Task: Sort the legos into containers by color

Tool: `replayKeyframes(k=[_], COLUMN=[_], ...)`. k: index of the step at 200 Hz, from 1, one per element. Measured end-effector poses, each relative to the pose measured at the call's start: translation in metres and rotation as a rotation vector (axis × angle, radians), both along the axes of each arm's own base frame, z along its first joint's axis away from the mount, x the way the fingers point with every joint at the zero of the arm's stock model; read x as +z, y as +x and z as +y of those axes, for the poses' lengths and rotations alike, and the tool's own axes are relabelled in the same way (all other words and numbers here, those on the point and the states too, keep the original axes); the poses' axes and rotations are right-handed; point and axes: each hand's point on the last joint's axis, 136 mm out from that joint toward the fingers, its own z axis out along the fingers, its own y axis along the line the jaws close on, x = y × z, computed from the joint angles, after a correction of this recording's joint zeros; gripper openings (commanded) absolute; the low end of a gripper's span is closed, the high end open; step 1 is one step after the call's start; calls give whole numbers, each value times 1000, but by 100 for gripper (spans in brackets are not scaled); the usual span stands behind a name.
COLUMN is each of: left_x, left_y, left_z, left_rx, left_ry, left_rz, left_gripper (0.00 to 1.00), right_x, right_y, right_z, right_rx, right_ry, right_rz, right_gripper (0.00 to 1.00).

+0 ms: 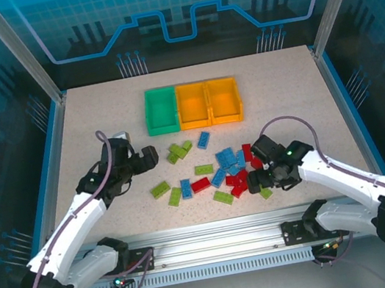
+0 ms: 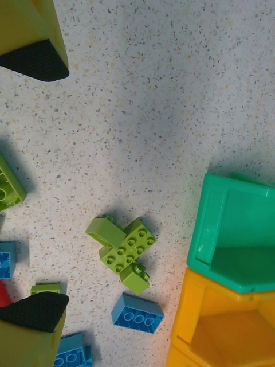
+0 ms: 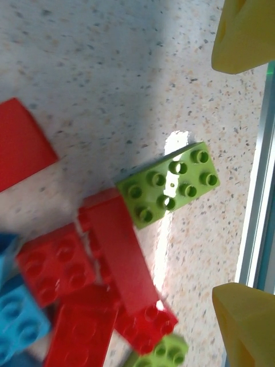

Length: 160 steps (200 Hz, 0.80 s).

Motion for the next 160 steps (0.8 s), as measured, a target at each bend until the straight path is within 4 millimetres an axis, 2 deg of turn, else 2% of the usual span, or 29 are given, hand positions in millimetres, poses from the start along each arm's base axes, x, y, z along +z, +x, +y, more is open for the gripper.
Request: replayKeyframes(k=[53, 111, 160], left_x=[2, 4, 4], left_y=[-7, -17, -18], left_z=[0, 3, 3], left_rx=[-8, 2, 4], left_ry=[-17, -37, -38], left_rz=[-9, -19, -17], left_gripper=[99, 99, 99], right_x=[-31, -53, -55], right_y=[-4, 1, 2], right_z=[2, 5, 13], right_rx=[25, 53, 96], right_ry=[-105, -147, -135], right_rz=[104, 136, 143], right_gripper=[85, 77, 56])
